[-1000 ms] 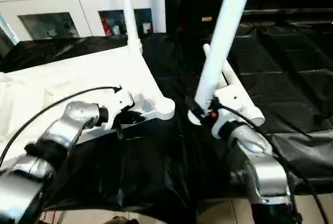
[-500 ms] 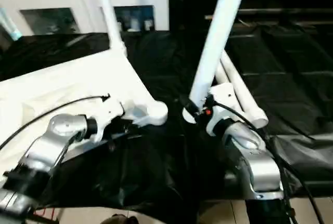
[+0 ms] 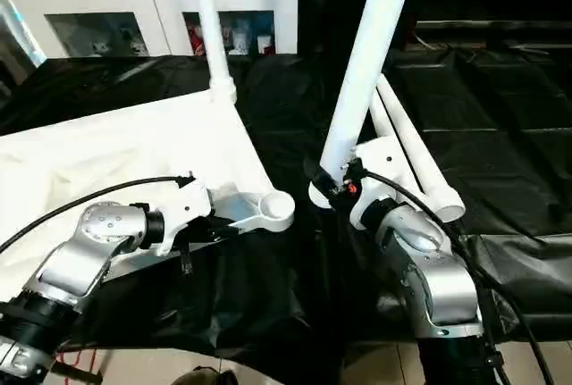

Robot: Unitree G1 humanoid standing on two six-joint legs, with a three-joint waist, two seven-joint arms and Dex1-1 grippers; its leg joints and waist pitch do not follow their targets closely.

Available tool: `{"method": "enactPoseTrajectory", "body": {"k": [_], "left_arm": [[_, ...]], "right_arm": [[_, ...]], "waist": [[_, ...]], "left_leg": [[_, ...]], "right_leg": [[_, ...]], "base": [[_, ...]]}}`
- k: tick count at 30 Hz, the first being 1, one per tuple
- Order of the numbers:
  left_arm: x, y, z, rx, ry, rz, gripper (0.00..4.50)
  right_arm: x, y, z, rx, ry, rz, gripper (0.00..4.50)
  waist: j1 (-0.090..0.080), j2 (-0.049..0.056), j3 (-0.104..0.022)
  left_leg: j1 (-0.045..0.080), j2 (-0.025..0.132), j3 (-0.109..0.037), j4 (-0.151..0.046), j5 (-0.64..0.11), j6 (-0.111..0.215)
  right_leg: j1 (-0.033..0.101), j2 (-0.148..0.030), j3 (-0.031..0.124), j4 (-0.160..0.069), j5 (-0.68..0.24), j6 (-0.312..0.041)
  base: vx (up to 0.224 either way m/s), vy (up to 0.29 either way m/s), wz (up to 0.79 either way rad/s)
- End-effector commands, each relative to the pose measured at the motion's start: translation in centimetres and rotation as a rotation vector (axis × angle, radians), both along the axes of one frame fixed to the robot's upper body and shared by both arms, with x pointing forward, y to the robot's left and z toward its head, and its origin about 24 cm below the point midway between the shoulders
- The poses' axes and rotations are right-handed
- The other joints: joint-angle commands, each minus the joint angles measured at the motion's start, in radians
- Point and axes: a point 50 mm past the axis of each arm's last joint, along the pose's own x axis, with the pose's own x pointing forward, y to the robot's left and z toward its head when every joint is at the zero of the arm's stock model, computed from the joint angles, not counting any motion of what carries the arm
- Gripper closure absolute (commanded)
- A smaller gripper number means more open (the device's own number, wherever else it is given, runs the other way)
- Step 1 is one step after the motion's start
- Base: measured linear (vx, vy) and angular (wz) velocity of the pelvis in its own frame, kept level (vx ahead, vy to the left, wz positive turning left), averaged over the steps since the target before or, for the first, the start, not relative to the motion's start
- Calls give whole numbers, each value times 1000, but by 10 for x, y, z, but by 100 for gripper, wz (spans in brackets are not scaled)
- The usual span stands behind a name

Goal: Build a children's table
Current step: Insert table leg to table base

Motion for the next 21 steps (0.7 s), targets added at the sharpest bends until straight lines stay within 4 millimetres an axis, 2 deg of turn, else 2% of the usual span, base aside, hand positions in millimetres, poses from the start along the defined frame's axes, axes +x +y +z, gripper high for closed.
{"method": "enactPoseTrajectory", "body": {"k": [1, 2, 3, 4, 5, 6, 8, 9, 10, 12, 13, 14, 15, 17, 18, 19, 21], "left_arm": [[9, -7, 20, -39, -93, -17, 393], [9, -6, 20, -39, -93, -17, 393], [10, -6, 19, -37, -87, -4, 386], [10, -5, 18, -28, -67, 12, 369], [10, -4, 18, -24, -62, 14, 355], [10, -4, 18, -26, -60, 15, 355], [10, -4, 18, -28, -60, 15, 355], [10, -2, 18, -26, -50, 16, 355], [10, -1, 17, -24, -44, 17, 355], [10, 1, 16, -20, -32, 14, 355], [10, 3, 16, -7, -22, 11, 355], [9, 4, 16, -1, -15, 6, 355], [9, 5, 16, 0, -12, 3, 355], [10, 5, 18, -19, -4, 10, 370], [10, 6, 18, -19, -5, 11, 370], [10, 6, 18, -13, -8, 11, 370], [10, 7, 16, 18, -10, 3, 384]], "right_arm": [[-1, 3, 3, 9, -8, 12, 256], [-1, 3, 3, 9, -8, 12, 256], [-1, 3, 3, 10, -9, 11, 256], [0, 3, 3, 12, -11, 10, 256], [0, 4, 4, 12, -12, 10, 256], [1, 4, 5, 14, -16, 11, 256], [1, 4, 5, 16, -18, 11, 256], [2, 5, 7, 24, -24, 12, 256], [3, 5, 8, 33, -26, 11, 256], [3, 3, 10, 56, -23, 8, 256], [4, 0, 12, 92, -16, 4, 256], [4, -3, 13, 112, -9, 2, 256], [5, -5, 14, 126, -3, 3, 256], [7, -8, 16, 144, 5, 15, 256], [7, -8, 16, 146, 10, 25, 256], [7, -9, 16, 150, 22, 48, 256], [8, -8, 15, 162, 56, 102, 256]], "waist": [[-5, -13, -74], [-4, -13, -74], [-2, -7, -74], [-2, 6, -73], [-8, -6, -72], [-7, 2, -74], [-11, -2, -73], [-11, 14, -75], [-16, 6, -73], [-18, 4, -74], [-21, -3, -74], [-20, 1, -75], [-19, -15, -75], [-19, -9, -75], [-19, -10, -75], [-22, -29, -75], [-16, -19, -76]], "left_leg": [[45, 60, -31, -65, -150, 42], [45, 60, -31, -66, -154, 41], [48, 61, -32, -66, -165, 34], [48, 61, -34, -68, -178, 24], [45, 60, -34, -70, -184, 18], [44, 59, -35, -70, -185, 17], [46, 59, -33, -69, -194, 17], [46, 57, -36, -68, -199, 13], [44, 57, -36, -71, -214, 8], [43, 56, -36, -70, -218, 11], [44, 57, -34, -70, -219, 17], [45, 57, -36, -69, -214, 20], [43, 58, -34, -68, -194, 32], [46, 59, -33, -68, -187, 35], [46, 59, -32, -68, -182, 33], [44, 59, -29, -68, -177, 38], [46, 59, -30, -64, -159, 49]], "right_leg": [[25, -66, 37, -71, -23, -222], [25, -66, 37, -71, -28, -221], [23, -67, 37, -73, -38, -223], [24, -68, 37, -71, -46, -222], [26, -64, 36, -72, -38, -221], [27, -65, 36, -71, -34, -222], [26, -64, 37, -74, -36, -224], [26, -66, 37, -72, -39, -225], [28, -64, 36, -75, -42, -225], [28, -65, 36, -75, -42, -229], [28, -65, 36, -77, -48, -232], [29, -66, 36, -74, -48, -234], [31, -67, 37, -72, -49, -238], [25, -66, 36, -74, -66, -237], [25, -64, 35, -74, -64, -234], [26, -63, 36, -75, -56, -235], [27, -67, 36, -73, -49, -236]], "base": [[0, 0, 0], [0, 0, 0], [0, 0, 0], [0, 0, 0], [0, 0, 0], [0, 0, 0], [0, 0, 0], [0, 0, 0], [0, 0, 0], [0, 0, 0], [0, 0, 0], [0, 0, 0], [0, 0, 0], [0, 0, 0], [0, 0, 0], [0, 0, 0], [0, 0, 0]]}}
